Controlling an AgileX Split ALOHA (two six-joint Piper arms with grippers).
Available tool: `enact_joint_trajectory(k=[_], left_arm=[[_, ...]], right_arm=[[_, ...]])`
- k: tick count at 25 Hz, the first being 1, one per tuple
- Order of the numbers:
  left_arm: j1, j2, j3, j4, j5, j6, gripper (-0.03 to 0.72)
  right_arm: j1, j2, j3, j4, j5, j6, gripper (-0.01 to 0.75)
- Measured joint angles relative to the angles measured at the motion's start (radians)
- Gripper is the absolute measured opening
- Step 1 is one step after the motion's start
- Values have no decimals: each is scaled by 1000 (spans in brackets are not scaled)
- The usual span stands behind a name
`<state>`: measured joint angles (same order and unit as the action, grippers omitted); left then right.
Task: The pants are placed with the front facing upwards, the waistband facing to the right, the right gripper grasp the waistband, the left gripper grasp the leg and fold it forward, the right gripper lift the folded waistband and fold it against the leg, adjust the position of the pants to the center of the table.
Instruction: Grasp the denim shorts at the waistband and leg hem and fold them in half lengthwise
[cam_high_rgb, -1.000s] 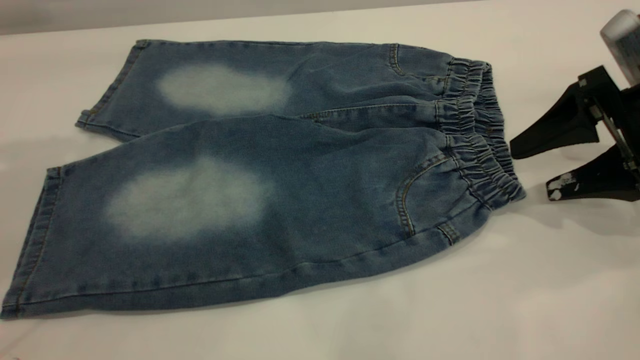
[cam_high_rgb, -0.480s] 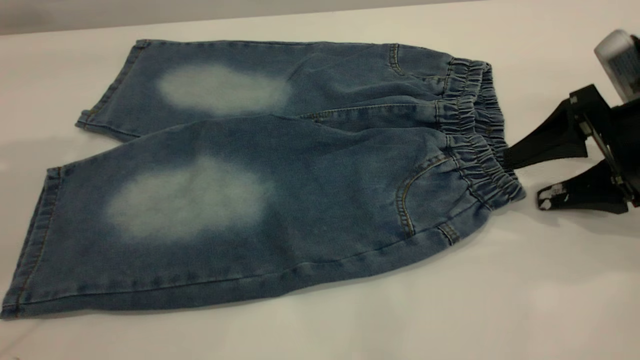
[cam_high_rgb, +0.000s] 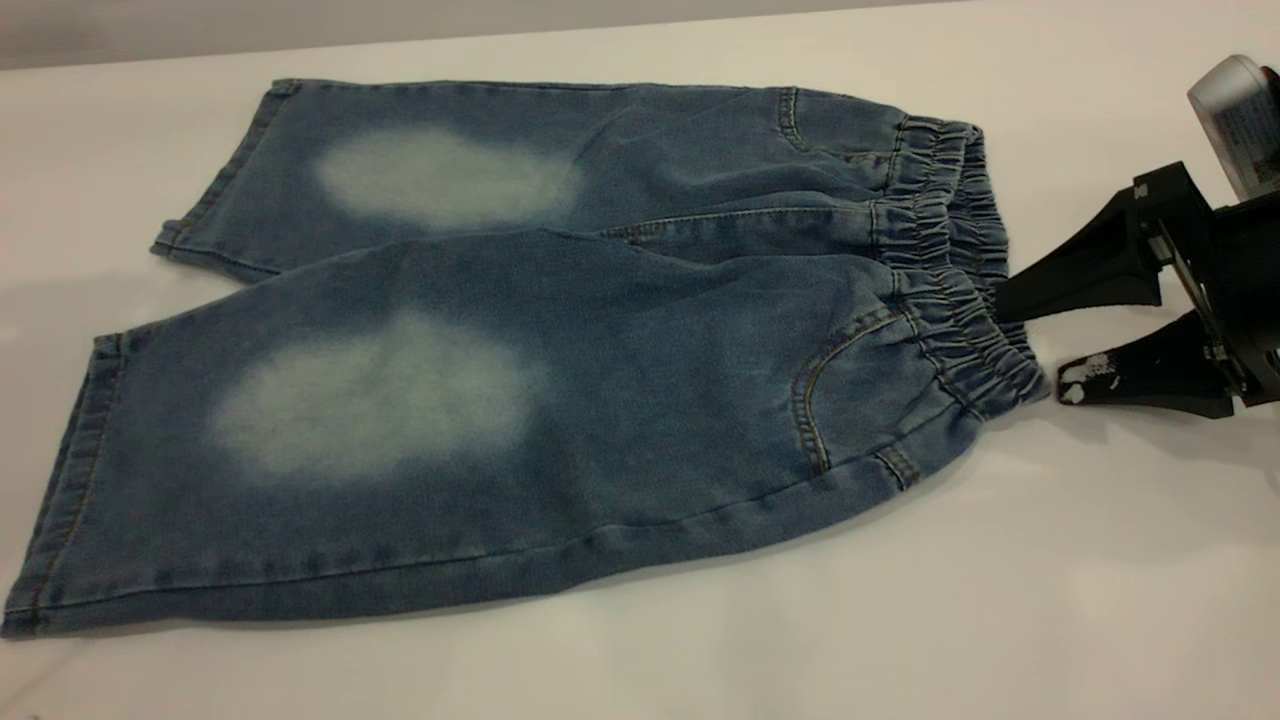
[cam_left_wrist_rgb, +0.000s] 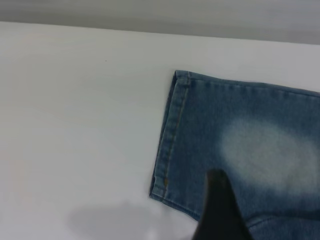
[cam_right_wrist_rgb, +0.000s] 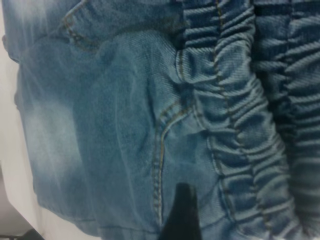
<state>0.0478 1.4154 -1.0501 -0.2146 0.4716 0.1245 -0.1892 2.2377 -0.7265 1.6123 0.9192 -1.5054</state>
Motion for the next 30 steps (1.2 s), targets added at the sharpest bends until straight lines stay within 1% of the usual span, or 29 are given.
enact_joint_trajectory(k=[8,11,15,24,30], left_arm=[[0,0,0,1,-3,-1,414],[0,0,0,1,-5,-1,414],[0,0,0,1,-5,-1,414],[0,0,0,1,-4,-1,414],[0,0,0,1,-5,-1,414]], right_arm=[[1,0,0,1,17,0,563],[19,0,0,1,25,-1,563],[51,0,0,7,8,-8,563],[51,21,1,8,-7,4,562],[49,57,1,-8,12,9,552]])
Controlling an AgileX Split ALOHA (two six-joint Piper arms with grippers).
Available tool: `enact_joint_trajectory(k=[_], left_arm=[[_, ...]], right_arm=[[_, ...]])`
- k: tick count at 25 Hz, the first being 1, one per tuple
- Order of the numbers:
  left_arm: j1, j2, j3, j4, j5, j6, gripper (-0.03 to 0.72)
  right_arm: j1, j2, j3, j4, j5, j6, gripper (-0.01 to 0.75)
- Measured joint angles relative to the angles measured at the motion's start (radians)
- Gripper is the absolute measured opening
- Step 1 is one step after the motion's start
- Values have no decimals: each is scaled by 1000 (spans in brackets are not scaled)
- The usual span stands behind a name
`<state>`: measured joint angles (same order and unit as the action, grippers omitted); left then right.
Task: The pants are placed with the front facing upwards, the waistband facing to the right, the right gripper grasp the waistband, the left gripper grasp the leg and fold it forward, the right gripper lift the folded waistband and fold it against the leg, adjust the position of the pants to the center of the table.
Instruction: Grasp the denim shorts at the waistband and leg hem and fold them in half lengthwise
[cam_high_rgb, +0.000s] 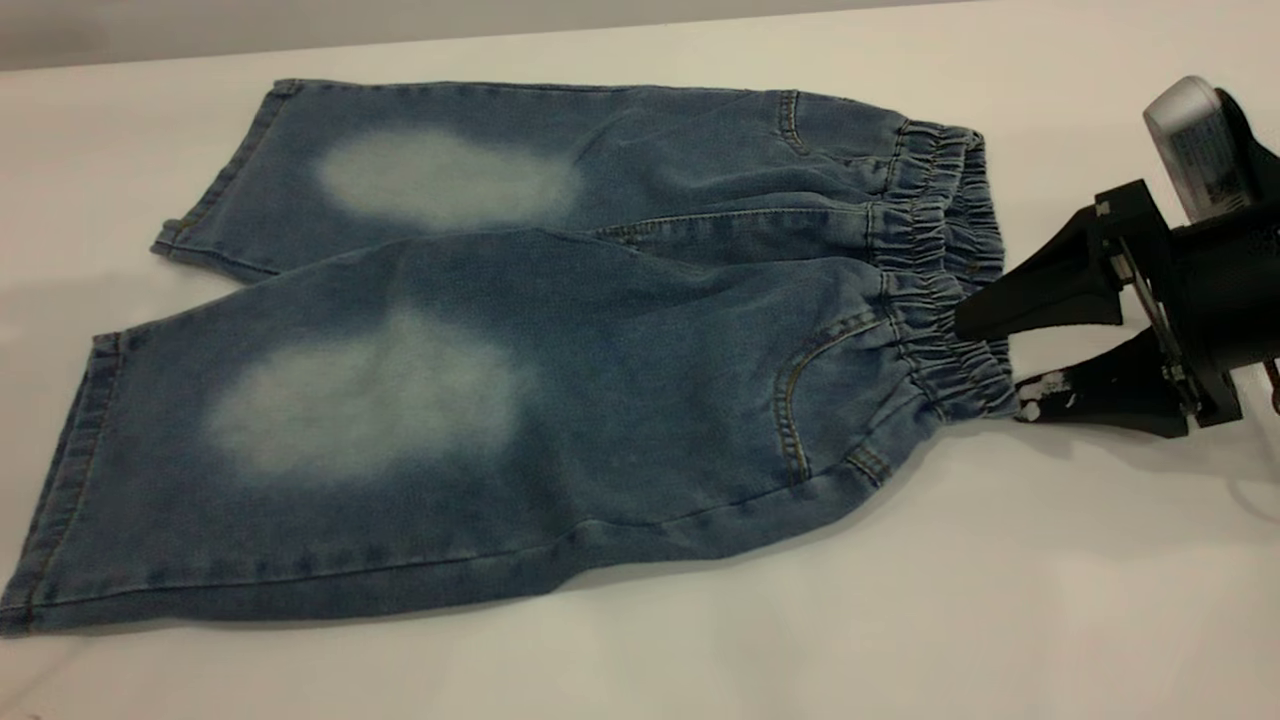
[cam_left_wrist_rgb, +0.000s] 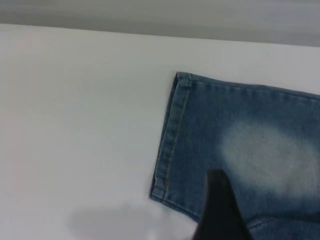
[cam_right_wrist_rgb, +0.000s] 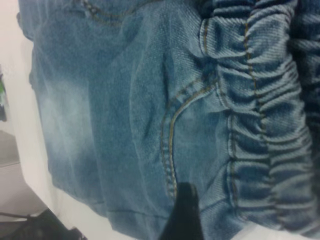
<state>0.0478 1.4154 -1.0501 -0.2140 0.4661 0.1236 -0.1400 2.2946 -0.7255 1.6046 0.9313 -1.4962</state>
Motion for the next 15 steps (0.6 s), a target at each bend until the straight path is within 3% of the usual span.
enact_joint_trajectory(k=[15], left_arm=[[0,0,0,0,0,0,414]], right_arm=[[-45,3,-2,-48,-63,11,517]])
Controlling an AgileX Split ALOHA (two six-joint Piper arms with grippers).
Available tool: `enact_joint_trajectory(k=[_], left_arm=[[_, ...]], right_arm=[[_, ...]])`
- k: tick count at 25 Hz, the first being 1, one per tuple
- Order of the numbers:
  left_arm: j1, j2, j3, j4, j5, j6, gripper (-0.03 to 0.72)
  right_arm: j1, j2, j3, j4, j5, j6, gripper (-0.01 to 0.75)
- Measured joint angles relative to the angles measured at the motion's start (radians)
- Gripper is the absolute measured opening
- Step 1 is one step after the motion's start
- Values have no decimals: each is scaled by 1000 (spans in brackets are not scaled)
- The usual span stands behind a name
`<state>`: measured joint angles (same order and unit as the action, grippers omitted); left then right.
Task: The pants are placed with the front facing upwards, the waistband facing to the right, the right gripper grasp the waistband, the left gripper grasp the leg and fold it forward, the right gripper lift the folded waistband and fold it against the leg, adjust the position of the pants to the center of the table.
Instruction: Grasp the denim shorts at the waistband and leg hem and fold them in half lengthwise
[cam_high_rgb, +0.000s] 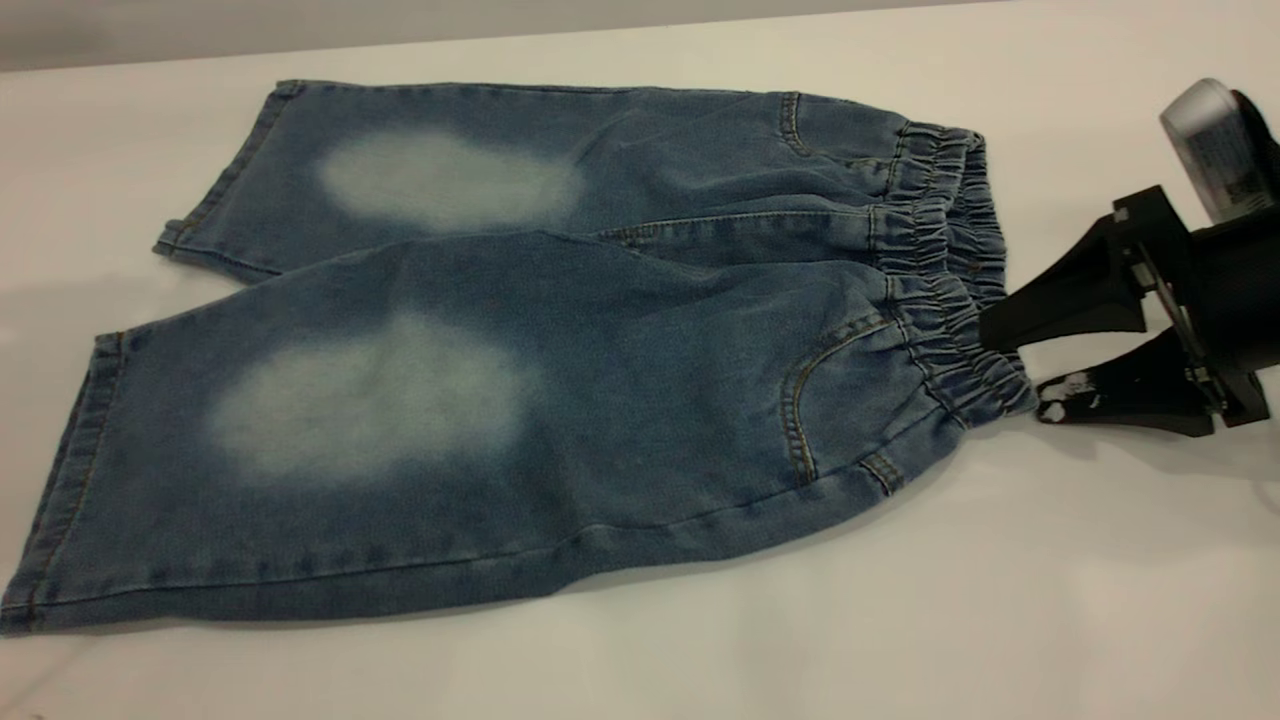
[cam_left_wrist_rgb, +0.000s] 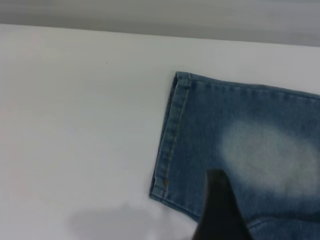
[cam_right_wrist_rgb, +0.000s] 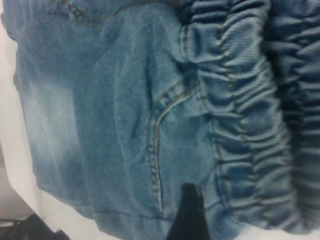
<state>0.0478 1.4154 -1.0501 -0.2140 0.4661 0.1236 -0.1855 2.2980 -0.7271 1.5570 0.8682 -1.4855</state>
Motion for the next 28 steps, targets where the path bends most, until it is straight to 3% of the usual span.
enact_joint_trajectory(k=[9,21,28], left_arm=[[0,0,0,1,-2,0,414],[0,0,0,1,-2,0,414],[0,0,0,1,-2,0,414]], right_arm=[[-4,3,0,-10,-5,16,477],[15,6,1,21,21,6,477],[39,10,1,30,67,-7,524]])
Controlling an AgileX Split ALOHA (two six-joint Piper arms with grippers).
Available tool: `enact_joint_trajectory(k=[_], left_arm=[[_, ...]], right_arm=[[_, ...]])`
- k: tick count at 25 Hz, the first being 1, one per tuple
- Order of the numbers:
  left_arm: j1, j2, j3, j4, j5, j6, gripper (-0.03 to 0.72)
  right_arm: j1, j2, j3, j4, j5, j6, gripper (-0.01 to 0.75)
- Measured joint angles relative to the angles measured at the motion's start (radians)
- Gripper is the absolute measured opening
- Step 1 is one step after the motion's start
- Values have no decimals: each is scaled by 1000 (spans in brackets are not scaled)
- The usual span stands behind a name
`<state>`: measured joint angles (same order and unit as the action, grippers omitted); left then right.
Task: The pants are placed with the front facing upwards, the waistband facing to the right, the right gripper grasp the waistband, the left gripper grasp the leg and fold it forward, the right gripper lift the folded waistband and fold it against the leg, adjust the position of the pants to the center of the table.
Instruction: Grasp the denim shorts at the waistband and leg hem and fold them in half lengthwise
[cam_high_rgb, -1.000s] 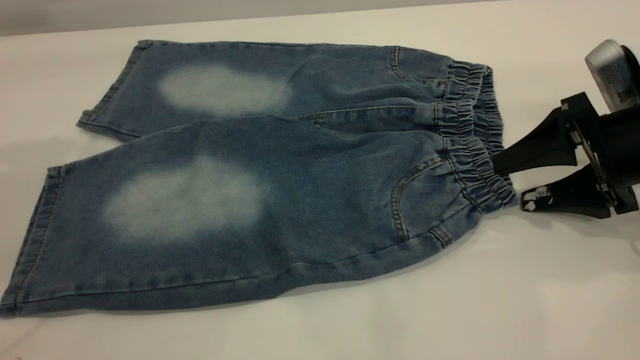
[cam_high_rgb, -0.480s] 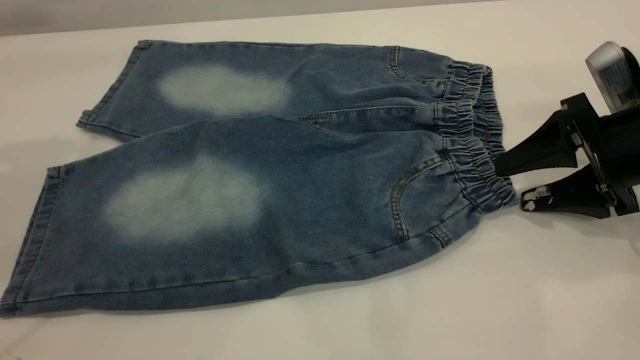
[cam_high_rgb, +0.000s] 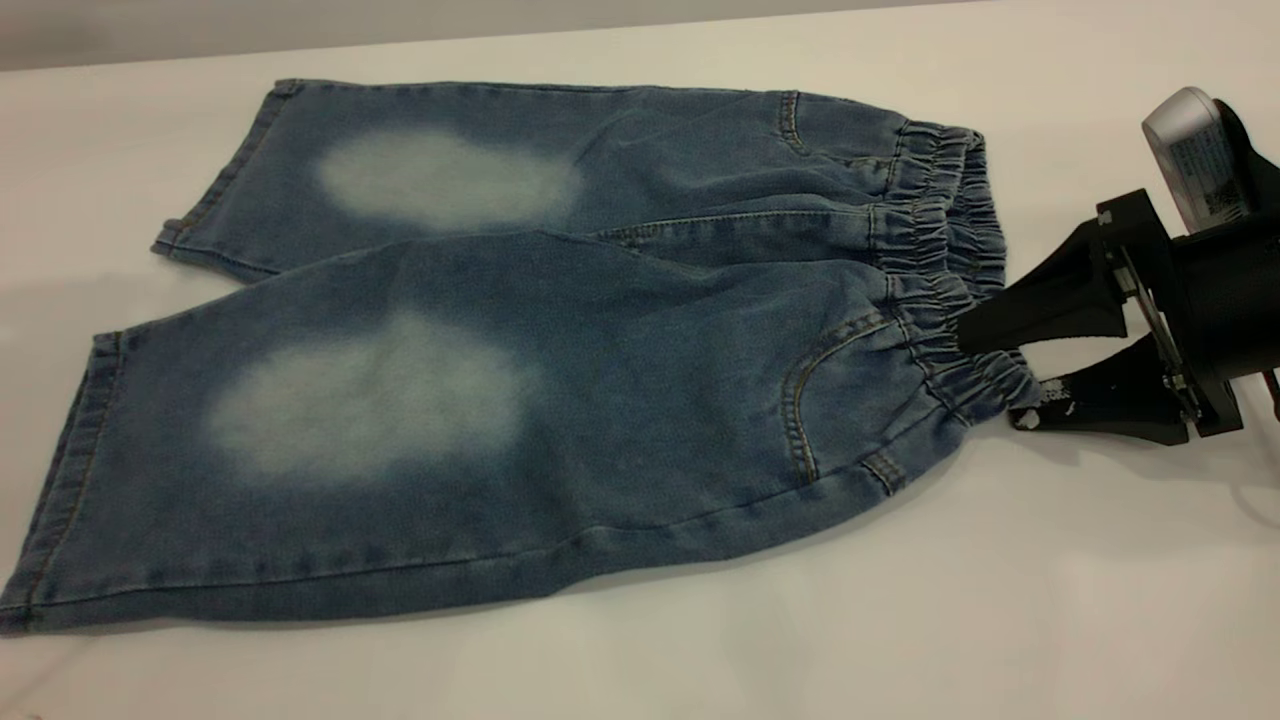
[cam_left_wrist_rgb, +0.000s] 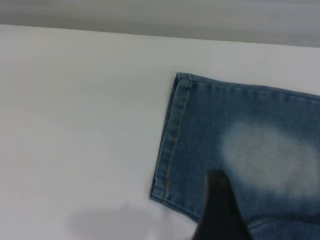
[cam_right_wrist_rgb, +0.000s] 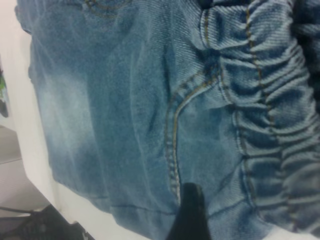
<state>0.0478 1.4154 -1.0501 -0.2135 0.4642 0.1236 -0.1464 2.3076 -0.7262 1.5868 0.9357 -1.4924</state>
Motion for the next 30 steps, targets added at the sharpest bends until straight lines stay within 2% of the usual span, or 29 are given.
enact_joint_trajectory(k=[6,9,12,21,26,30], left_arm=[[0,0,0,0,0,0,414],[0,0,0,0,0,0,414],[0,0,0,0,0,0,414],[0,0,0,0,0,0,414],[0,0,0,0,0,0,414],[0,0,0,0,15,1,414]], right_arm=[[0,0,1,1,39,-3,545],[0,0,1,1,48,-3,533],[0,0,1,0,56,-2,468],[0,-5,1,47,106,-12,157],[0,-5,1,50,108,-12,49],[-1,-5,1,59,107,-12,29]])
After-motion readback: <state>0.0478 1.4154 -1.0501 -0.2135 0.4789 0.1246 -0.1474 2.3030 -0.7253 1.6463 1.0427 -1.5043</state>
